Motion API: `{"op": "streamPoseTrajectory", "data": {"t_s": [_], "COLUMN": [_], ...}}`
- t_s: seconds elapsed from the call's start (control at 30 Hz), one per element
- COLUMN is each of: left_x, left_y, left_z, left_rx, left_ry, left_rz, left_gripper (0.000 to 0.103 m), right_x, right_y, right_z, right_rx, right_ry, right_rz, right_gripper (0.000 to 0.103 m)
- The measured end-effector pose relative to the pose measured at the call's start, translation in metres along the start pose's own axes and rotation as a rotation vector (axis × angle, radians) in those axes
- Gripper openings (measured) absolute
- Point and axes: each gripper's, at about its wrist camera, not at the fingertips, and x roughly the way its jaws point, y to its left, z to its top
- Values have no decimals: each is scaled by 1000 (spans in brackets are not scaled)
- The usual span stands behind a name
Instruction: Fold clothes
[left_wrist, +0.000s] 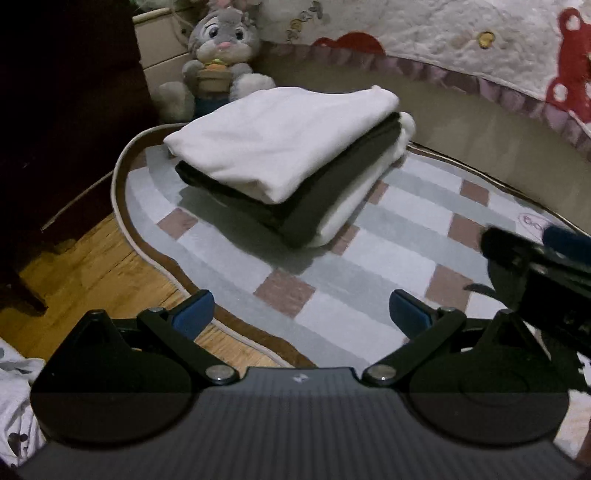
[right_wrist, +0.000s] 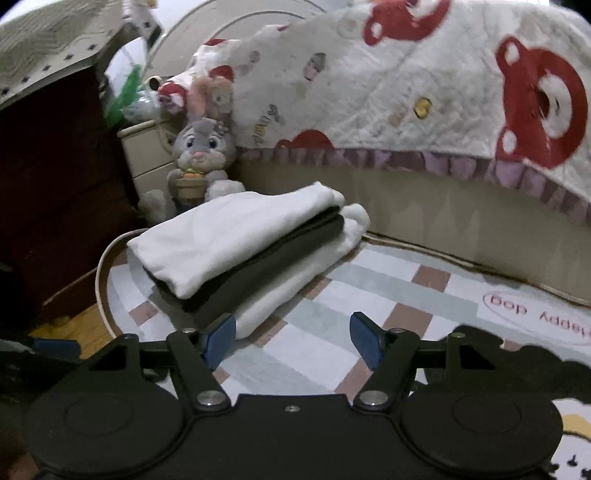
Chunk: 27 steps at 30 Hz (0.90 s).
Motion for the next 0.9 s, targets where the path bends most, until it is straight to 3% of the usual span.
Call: {"op": "streamPoseTrajectory", "data": {"t_s": [0.27,0.9], "left_x": [-20,-13], "left_y": [-7,-15], "left_z": [-11,-12], "left_rx": [14,4], "left_ry": [-17,-1], "left_rz": [-1,17], "left_gripper": [103,103], "right_x": [-33,-36], "right_y": [16,-2], "right_z": [-3,-14], "right_rx": [-36,56], "right_ry": [-37,-26], "right_rz": [-9,-32], "right_gripper": [74,75]}}
